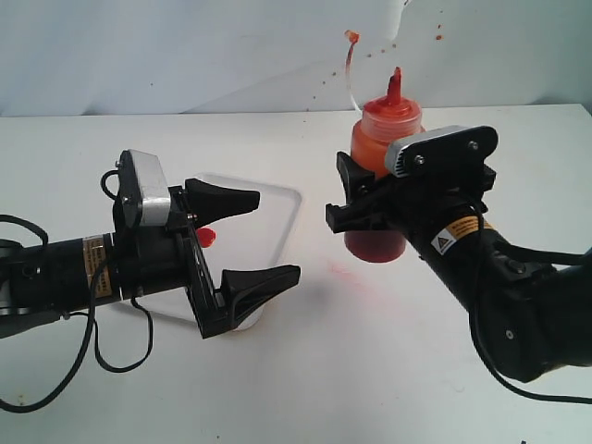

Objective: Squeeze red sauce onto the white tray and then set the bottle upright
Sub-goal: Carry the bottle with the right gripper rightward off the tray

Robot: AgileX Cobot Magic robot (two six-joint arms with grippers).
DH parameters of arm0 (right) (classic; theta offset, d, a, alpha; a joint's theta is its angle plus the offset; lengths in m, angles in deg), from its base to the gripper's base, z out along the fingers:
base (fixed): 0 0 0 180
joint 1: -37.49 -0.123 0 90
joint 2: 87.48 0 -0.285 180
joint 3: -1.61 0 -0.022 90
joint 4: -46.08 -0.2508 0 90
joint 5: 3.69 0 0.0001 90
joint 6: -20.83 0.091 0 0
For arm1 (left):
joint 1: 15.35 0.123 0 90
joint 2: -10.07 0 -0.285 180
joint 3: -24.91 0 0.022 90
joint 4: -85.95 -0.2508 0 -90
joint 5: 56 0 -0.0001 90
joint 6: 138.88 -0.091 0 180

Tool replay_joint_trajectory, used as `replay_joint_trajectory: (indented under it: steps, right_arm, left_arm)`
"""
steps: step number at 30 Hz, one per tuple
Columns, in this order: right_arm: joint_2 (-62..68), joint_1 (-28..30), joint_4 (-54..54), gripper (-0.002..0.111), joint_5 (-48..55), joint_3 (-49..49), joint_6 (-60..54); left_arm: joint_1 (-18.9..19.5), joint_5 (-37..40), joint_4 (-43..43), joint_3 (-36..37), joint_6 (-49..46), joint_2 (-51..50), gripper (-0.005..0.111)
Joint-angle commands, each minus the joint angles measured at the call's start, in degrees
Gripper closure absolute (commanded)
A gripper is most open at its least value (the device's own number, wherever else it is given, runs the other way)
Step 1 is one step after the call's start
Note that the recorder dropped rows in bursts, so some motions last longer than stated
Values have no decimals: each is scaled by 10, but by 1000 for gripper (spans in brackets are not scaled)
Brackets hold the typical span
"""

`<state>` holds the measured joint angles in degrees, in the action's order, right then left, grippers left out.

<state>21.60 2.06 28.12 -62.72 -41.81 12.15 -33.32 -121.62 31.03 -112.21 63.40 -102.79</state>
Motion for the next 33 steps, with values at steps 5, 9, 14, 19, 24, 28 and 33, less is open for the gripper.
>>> replay_joint_trajectory:
  steps: [5, 9, 14, 19, 24, 28, 33]
  right_arm:
    - [-9, 2, -18, 108, -22, 3, -5]
    - [-9, 2, -18, 108, -22, 3, -5]
    - [-9, 2, -18, 108, -20, 3, -5]
    - [-9, 2, -18, 108, -20, 3, -5]
    - [-9, 2, -18, 108, -20, 3, -5]
    - [-9, 2, -18, 108, -20, 3, -24]
    - [-9, 2, -30, 108, -20, 3, -64]
  left_arm:
    - [-3, 1, 7, 0, 4, 3, 2]
    - [-3, 1, 7, 0, 3, 3, 2]
    - [-3, 1, 9, 0, 3, 3, 2]
    - [-3, 1, 9, 0, 4, 3, 2]
    - [-3, 1, 20, 0, 4, 3, 2]
    - [-3, 1, 19, 0, 4, 3, 3]
    - [-3, 1, 17, 0, 4, 3, 30]
